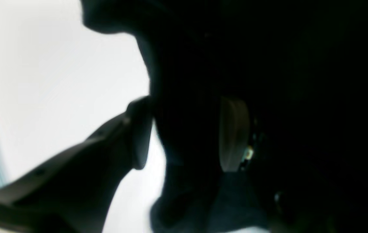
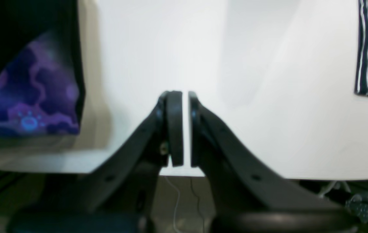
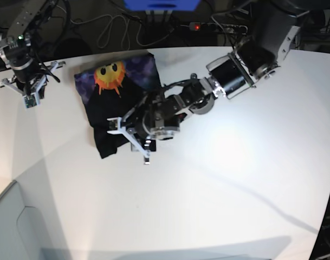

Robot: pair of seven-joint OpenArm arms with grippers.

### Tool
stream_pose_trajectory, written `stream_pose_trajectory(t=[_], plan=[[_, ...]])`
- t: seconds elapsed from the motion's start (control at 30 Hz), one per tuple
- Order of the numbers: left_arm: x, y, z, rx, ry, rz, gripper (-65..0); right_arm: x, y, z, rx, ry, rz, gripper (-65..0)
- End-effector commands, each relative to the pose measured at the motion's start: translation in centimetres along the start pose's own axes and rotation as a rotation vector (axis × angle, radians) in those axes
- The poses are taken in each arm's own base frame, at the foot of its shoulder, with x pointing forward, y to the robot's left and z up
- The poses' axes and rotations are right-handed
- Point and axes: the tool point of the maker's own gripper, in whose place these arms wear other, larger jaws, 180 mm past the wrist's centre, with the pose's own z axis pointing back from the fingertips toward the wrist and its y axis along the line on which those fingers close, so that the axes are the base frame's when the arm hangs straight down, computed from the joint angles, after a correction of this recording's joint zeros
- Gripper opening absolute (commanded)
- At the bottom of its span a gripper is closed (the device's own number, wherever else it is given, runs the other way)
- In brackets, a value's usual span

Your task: Fold the T-shirt properly

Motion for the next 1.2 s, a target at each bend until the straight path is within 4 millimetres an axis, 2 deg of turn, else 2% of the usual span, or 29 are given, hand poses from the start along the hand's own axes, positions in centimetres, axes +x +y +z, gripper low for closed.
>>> stream_pose_trajectory(t=[0.0,0.1,0.23,0.37,0.47,0.53,0.6,0.67,0.77,0.83,0.9,1.03,1.17], plan=[[2.6,2.5,1.4,0.068,-0.083,0.006,-33.6,0.9,-0.2,0.4,-0.001,-0.036,0.024,-65.0],[2.9,4.1,3.2,0.122,-0.125,0.024,-33.6,1.0,0.2,0.3,0.008,-0.039,0.026,-65.0],[3.3,5.1,4.5,0.157,-0.16,0.053,-33.6,0.8,1.9,0.1,0.061,-0.032,0.05,-65.0],[2.8,8.4,6.4,0.241,-0.189,0.127,-33.6,1.4,4.6,-0.2,0.138,-0.044,0.087,-65.0],[-1.8,11.1,8.7,0.333,-0.143,0.262,-33.6,2.6,7.5,-0.1,0.217,-0.081,0.134,-65.0],[-5.3,12.7,10.8,0.41,-0.113,0.382,-33.7,3.5,8.8,-0.1,0.25,-0.104,0.152,-65.0],[-9.3,13.6,13.0,0.486,-0.078,0.492,-33.7,4.0,9.0,-0.2,0.255,-0.12,0.157,-65.0],[-14.6,13.4,15.4,0.567,-0.016,0.621,-33.7,5.2,8.5,-0.6,0.241,-0.147,0.155,-65.0],[-21.5,11.9,18.3,0.659,0.078,0.795,-33.7,5.7,8.0,-1.1,0.233,-0.155,0.146,-65.0],[-26.2,9.6,20.2,0.706,0.161,0.91,-33.7,5.8,8.1,-1.7,0.24,-0.152,0.141,-65.0],[-29.8,6.9,21.8,0.737,0.238,0.997,-33.7,4.9,8.3,-2.6,0.261,-0.12,0.121,-65.0],[-34.4,2.1,24.3,0.763,0.358,1.11,-33.7,3.3,9.4,-4.0,0.313,-0.093,0.084,-65.0],[-35.9,-1.9,25.0,0.729,0.359,1.223,-33.7,1.5,10.5,-4.4,0.352,-0.064,0.056,-65.0]])
